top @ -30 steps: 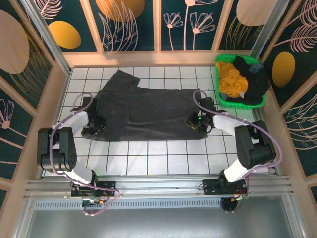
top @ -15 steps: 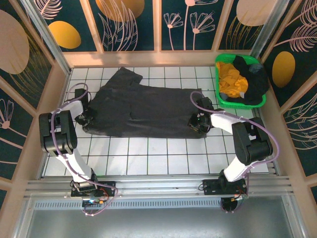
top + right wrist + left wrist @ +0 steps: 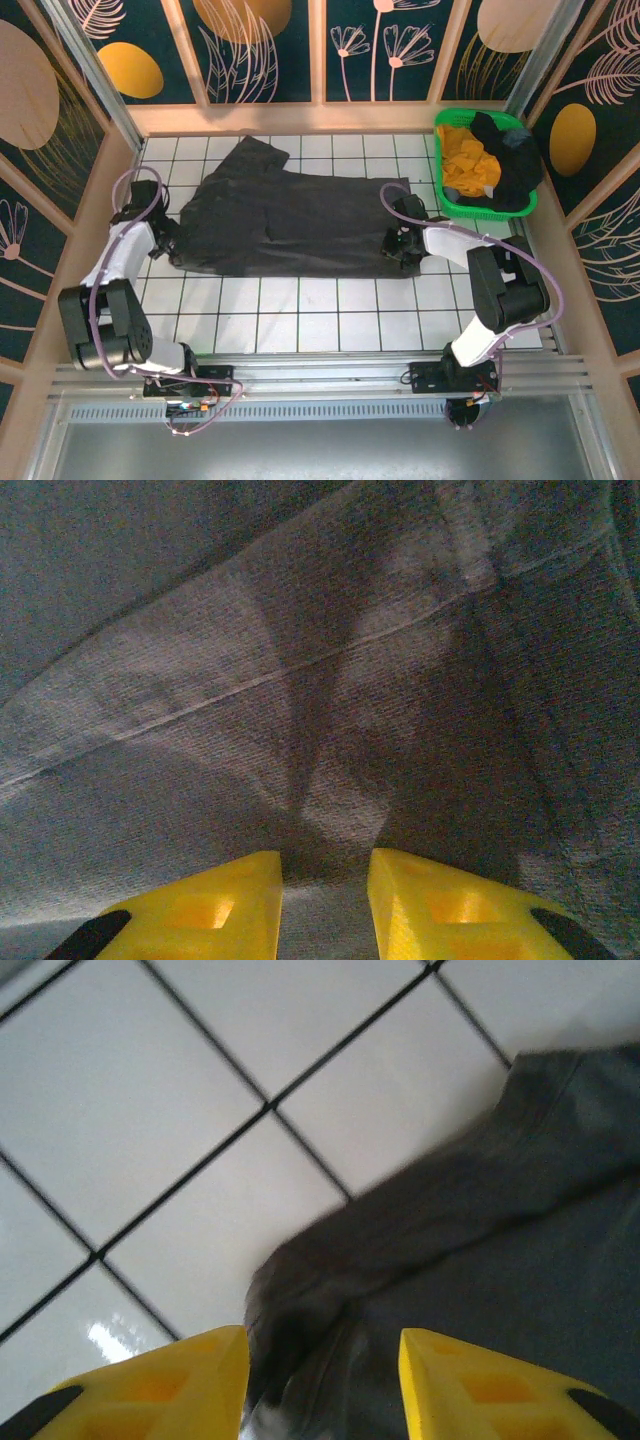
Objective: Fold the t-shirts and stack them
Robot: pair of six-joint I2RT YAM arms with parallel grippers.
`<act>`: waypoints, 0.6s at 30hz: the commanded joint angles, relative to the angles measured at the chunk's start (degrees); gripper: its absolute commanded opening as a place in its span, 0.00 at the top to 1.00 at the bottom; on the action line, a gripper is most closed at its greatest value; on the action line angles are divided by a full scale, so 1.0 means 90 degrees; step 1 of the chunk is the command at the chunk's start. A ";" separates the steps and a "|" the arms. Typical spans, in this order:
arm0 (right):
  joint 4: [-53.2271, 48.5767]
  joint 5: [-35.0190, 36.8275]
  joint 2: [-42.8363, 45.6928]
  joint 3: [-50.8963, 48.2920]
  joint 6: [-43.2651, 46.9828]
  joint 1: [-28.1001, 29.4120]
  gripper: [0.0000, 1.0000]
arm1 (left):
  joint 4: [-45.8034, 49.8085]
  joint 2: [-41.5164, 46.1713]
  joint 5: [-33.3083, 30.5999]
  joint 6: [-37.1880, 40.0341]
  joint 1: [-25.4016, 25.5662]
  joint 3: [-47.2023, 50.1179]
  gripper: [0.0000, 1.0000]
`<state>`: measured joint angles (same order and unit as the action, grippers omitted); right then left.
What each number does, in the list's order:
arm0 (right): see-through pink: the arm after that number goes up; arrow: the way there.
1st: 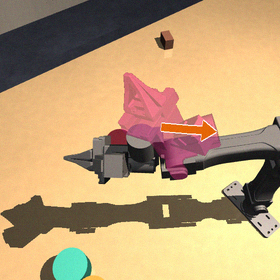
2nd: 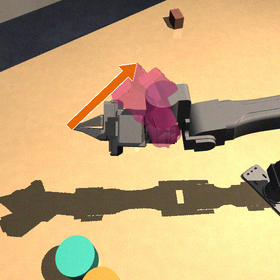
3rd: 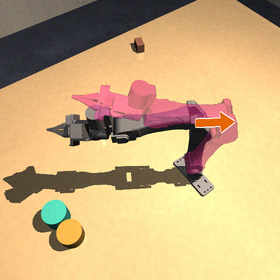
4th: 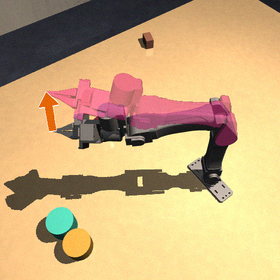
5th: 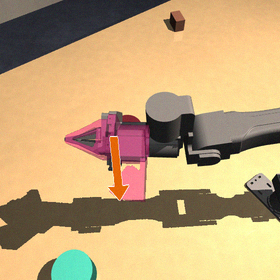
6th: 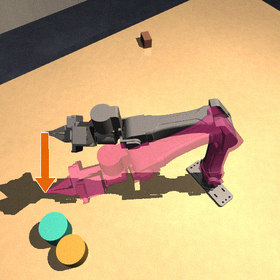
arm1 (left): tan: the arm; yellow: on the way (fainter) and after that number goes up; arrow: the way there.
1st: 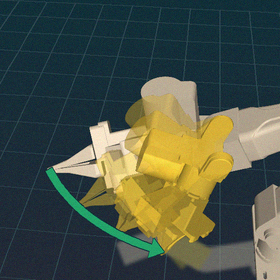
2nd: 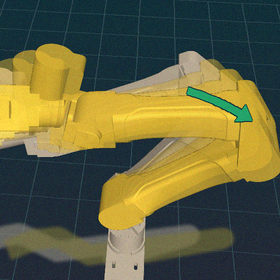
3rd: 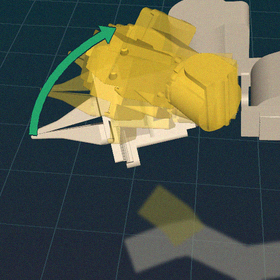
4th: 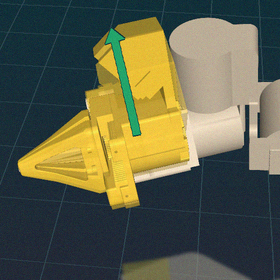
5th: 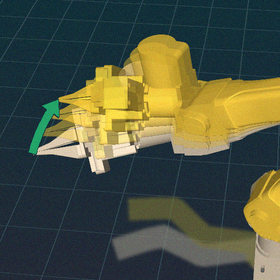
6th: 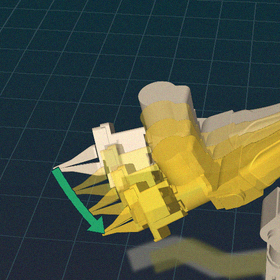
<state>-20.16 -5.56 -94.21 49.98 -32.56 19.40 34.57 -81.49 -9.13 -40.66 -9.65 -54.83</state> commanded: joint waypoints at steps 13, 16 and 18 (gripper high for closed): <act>-0.0514 0.0220 -0.0275 -0.0044 0.0078 0.0044 0.69 | 0.0118 -0.0731 0.0471 -0.0734 -0.0020 0.0195 0.62; -0.0495 0.0218 -0.0264 -0.0074 0.0053 0.0057 0.69 | 0.0103 -0.0907 0.0428 -0.0696 -0.0022 0.0075 0.68; -0.0511 0.0235 -0.0276 -0.0075 0.0072 0.0052 0.69 | 0.0135 -0.0972 0.0339 -0.0634 -0.0022 -0.0012 0.72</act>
<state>-20.88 -5.39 -94.72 50.52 -31.83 19.51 35.90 -89.06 -4.99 -46.39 -9.65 -52.93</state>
